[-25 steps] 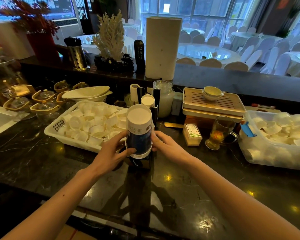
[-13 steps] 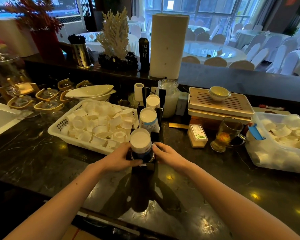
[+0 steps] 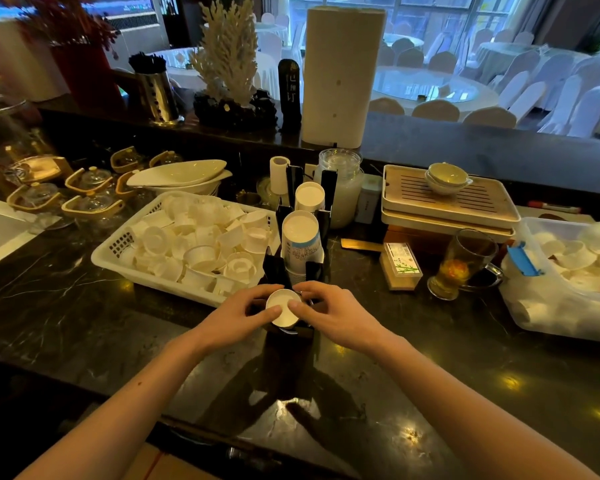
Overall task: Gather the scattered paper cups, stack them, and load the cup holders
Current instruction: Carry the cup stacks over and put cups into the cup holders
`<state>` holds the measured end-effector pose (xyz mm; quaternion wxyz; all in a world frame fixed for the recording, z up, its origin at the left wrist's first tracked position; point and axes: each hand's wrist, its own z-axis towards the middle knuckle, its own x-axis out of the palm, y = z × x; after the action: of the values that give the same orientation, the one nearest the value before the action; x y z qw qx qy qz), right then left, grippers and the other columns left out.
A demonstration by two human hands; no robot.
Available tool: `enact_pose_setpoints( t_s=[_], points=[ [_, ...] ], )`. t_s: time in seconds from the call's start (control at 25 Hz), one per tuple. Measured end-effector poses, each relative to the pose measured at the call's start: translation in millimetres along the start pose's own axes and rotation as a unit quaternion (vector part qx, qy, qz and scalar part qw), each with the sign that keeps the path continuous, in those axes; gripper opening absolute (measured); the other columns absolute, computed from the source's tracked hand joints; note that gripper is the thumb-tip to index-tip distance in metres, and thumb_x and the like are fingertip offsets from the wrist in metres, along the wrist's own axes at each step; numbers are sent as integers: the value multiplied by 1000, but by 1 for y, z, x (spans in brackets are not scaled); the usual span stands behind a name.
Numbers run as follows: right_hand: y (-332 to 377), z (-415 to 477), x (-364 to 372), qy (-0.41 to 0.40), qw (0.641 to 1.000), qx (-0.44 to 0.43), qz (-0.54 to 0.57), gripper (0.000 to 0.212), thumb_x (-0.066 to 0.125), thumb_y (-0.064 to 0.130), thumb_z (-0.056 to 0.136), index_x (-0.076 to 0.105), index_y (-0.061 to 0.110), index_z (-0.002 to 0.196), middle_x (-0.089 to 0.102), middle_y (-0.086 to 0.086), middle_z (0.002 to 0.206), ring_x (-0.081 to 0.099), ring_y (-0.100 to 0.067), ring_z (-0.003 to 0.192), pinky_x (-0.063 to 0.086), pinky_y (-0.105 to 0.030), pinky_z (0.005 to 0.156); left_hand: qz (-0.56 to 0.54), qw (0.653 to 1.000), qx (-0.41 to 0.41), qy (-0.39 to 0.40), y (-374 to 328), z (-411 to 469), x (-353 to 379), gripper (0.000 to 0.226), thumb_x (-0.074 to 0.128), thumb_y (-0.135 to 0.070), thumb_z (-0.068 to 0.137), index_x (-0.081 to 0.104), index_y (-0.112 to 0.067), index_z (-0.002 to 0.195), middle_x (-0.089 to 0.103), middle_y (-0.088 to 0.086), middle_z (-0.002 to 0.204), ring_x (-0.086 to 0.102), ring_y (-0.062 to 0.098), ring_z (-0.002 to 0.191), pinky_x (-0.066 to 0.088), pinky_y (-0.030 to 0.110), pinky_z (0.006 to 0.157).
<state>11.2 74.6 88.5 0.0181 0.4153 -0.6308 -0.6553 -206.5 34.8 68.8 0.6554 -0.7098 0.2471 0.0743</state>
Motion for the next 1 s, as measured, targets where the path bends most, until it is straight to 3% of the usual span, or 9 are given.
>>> enact_pose_setpoints(
  t_s=[0.16, 0.32, 0.56, 0.76, 0.88, 1.0],
  points=[
    [-10, 3, 11, -47, 999, -19, -9, 38, 61, 36, 93, 55, 33, 131, 62, 14, 123, 61, -2, 108, 55, -32, 93, 15, 999, 7, -40, 9, 4, 3, 45, 64, -34, 91, 53, -31, 134, 62, -16, 125, 57, 0, 116, 47, 28, 100],
    [-10, 4, 14, -58, 998, -26, 16, 38, 59, 30, 95, 55, 31, 133, 61, 13, 125, 60, -3, 113, 54, -32, 95, 18, 999, 16, -34, 12, 5, 5, 49, 59, -38, 92, 49, -28, 139, 57, -18, 131, 52, -8, 119, 41, 14, 97],
    [-8, -1, 21, -85, 996, -19, 31, 36, 57, 28, 96, 55, 34, 132, 62, 15, 123, 59, -6, 115, 54, -29, 94, 7, 999, 24, -47, 13, 2, 9, 53, 58, -40, 92, 45, -29, 142, 56, -17, 134, 50, -5, 123, 41, 20, 105],
    [-11, -9, 29, -105, 994, 1, 17, 41, 55, 31, 97, 49, 32, 138, 59, 12, 131, 56, -4, 118, 52, -34, 98, 60, 992, 65, -92, 10, -6, 14, 55, 61, -43, 89, 41, -35, 140, 51, -22, 130, 48, -6, 120, 36, 0, 86],
    [-8, -18, 32, -132, 991, 10, 9, 44, 55, 32, 97, 47, 29, 140, 59, 8, 132, 56, -2, 116, 51, -25, 95, 100, 981, 120, -113, 5, -10, 13, 49, 55, -47, 91, 45, -32, 137, 51, -18, 131, 45, -8, 120, 35, 5, 94],
    [-4, -32, 29, -169, 985, 3, -31, 44, 54, 36, 97, 47, 26, 140, 59, 8, 132, 55, -2, 118, 51, -30, 98, 173, 955, 198, -134, 0, -10, 13, 42, 54, -38, 95, 48, -26, 136, 52, -8, 134, 45, 2, 126, 38, 22, 105]
  ],
)
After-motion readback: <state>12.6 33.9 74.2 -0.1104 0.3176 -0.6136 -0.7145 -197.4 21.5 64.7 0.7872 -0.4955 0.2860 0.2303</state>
